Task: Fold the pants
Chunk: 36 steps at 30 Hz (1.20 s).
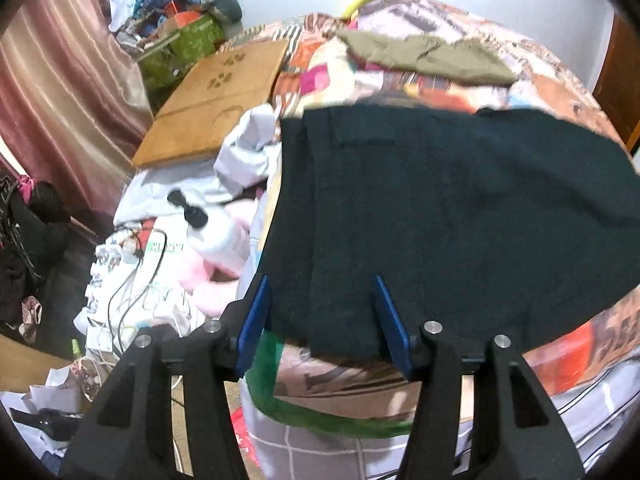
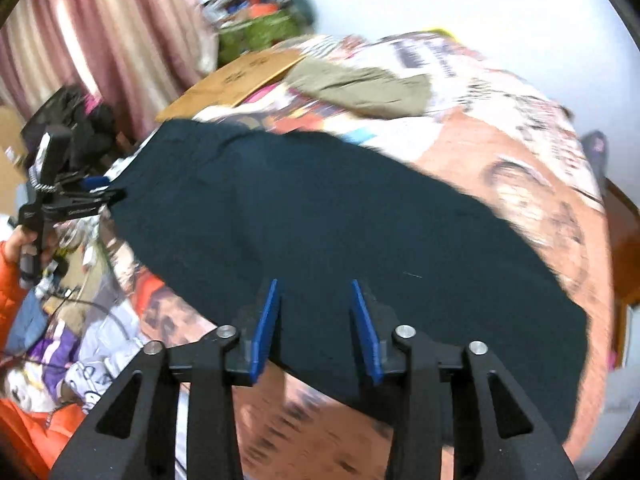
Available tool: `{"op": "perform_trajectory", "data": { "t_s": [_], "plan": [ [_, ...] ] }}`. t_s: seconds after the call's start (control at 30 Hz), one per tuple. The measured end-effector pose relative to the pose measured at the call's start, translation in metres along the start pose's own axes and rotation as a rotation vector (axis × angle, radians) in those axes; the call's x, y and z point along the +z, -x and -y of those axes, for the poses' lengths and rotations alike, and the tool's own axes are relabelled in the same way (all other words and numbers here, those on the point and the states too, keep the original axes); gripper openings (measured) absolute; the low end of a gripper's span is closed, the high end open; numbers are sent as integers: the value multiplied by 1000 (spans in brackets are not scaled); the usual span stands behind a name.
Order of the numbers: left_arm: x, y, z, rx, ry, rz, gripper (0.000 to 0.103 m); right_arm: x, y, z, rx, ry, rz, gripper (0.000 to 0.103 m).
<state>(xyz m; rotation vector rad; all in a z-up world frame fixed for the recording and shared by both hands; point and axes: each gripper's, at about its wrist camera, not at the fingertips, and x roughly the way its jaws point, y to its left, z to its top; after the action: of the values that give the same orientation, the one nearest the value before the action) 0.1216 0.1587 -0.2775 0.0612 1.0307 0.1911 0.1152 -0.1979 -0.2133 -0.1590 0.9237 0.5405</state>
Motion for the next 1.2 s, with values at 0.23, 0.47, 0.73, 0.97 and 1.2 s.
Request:
{"op": "perform_trajectory", "data": {
  "t_s": [0.23, 0.47, 0.73, 0.97, 1.2],
  "plan": [
    [37, 32, 54, -136, -40, 81, 56, -35, 46, 61, -157, -198, 69, 46],
    [71, 47, 152, -290, -171, 123, 60, -84, 67, 103, -214, -410, 76, 63],
    [85, 40, 263, -435, -297, 92, 62, -130, 79, 126, -179, -600, 115, 69],
    [66, 8, 330, -441, -420, 2, 62, -152, 68, 137, -102, -742, 101, 70],
    [66, 1, 339, -440, -400, 26, 76, -162, 53, 144, 8, -860, 109, 73]
  ]
}}
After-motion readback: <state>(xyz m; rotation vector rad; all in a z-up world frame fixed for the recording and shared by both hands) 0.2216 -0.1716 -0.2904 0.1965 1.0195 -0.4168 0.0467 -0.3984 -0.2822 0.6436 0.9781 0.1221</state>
